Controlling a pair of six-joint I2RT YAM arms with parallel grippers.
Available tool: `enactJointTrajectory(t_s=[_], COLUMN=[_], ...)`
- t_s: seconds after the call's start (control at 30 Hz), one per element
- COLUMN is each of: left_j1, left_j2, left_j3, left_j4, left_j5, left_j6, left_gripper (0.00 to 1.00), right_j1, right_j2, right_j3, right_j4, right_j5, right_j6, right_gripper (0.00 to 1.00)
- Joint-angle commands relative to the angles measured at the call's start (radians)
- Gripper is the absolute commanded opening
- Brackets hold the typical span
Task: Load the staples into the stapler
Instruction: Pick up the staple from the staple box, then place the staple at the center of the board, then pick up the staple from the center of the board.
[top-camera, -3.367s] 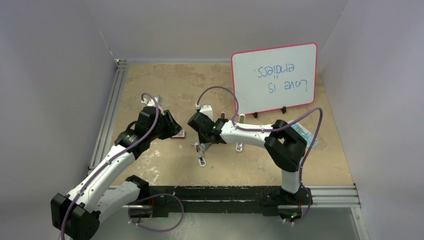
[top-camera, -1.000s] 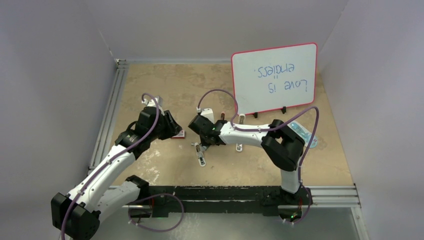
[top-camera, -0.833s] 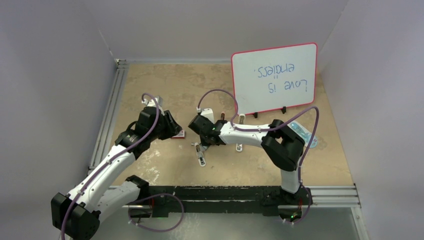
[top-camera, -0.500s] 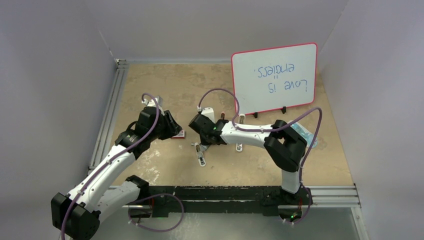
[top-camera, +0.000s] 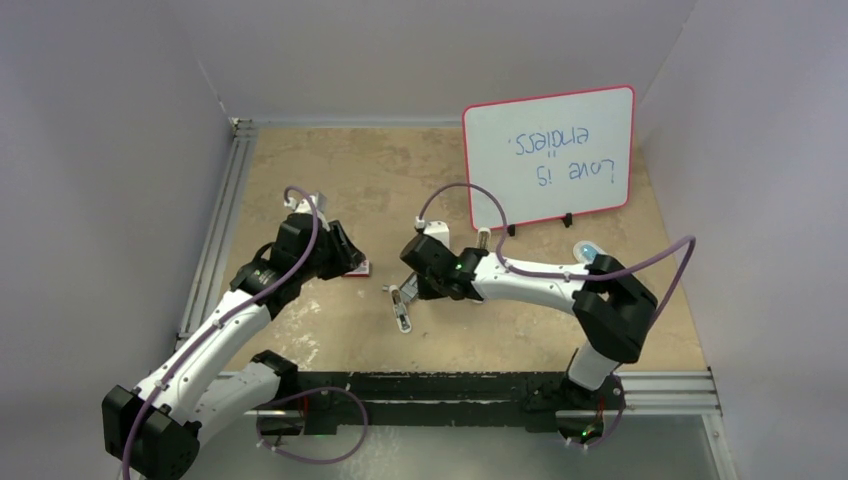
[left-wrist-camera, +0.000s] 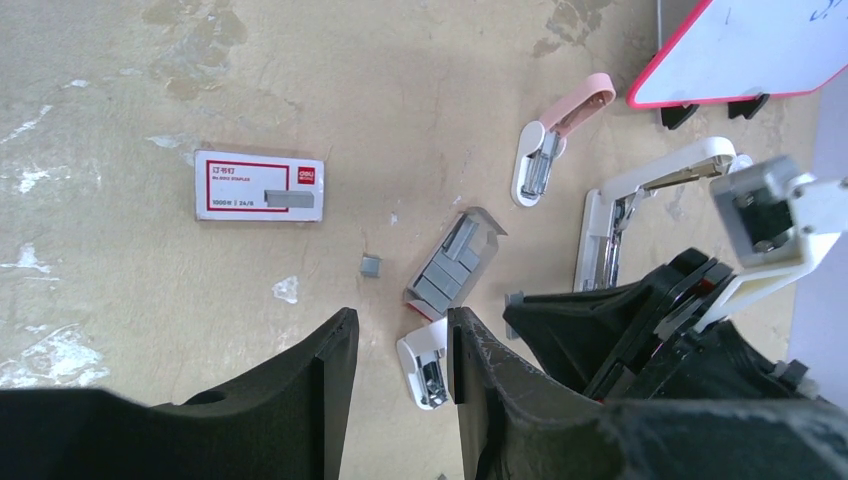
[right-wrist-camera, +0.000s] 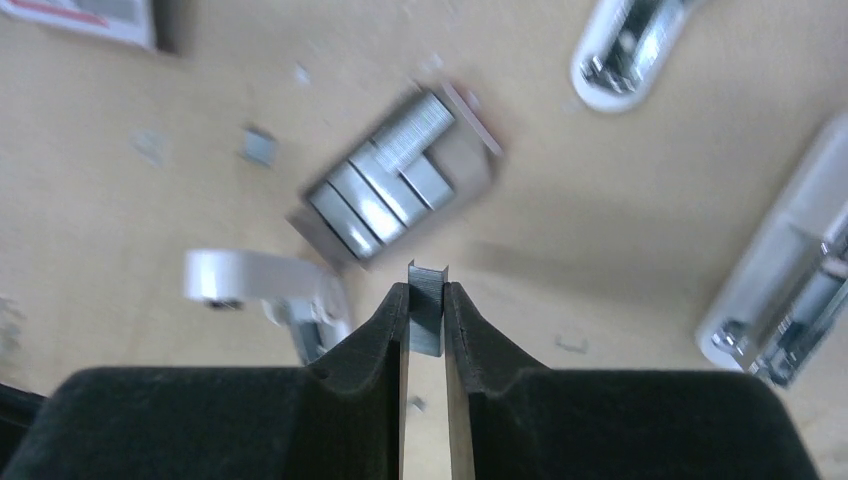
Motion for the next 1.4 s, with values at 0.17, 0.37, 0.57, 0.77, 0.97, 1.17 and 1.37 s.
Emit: enactJointTrajectory(t_s=[0.17,0.37,0.57,0.77,0.97,1.17,1.37], left_j1=[0.001,0.000,0.000,0.000,0.000,0.000,0.000], left_j2=[-0.007,-0.005,-0.005,-0.016,-0.025,-0.042,-0.053], left_j3=[-0.034,-0.043,-0.044,-0.050,-0.054,-0.061,-0.066], left_j4=[0.072,0.081,0.082,0.086,0.087,0.087,0.086], left_j5=[0.063,0.083,0.099,0.096,0.084,0.069,0.064], left_j6=[-0.004,-0.012,-0.013,-0.016,-0.010,-0.003,0.005], left_gripper=[0.38,0.38,0.39,0.42,0.42,0.42,0.42], right_j1=[0.003,0.004,0.005,0.005,0.005,0.011,0.024], right_j2=[-0.101,-0.054,-0.036,0.002,0.037,0.061,0.096], right_j3=[-0.182,-0.193,-0.163,-0.102,-0.051,-0.031,-0.014], right_j4=[0.035,0.074,0.025,-0.040,-0.118,-0.151,-0.178], right_j5=[-0.082,-0.108,-0.064,-0.019,0.008,0.001,-0.016], right_j6=[0.025,-0.028,-0.036,-0.009,0.062,0.108,0.141], right_gripper=[0.18,0.19,0.37,0.44,0.36,0.31,0.28])
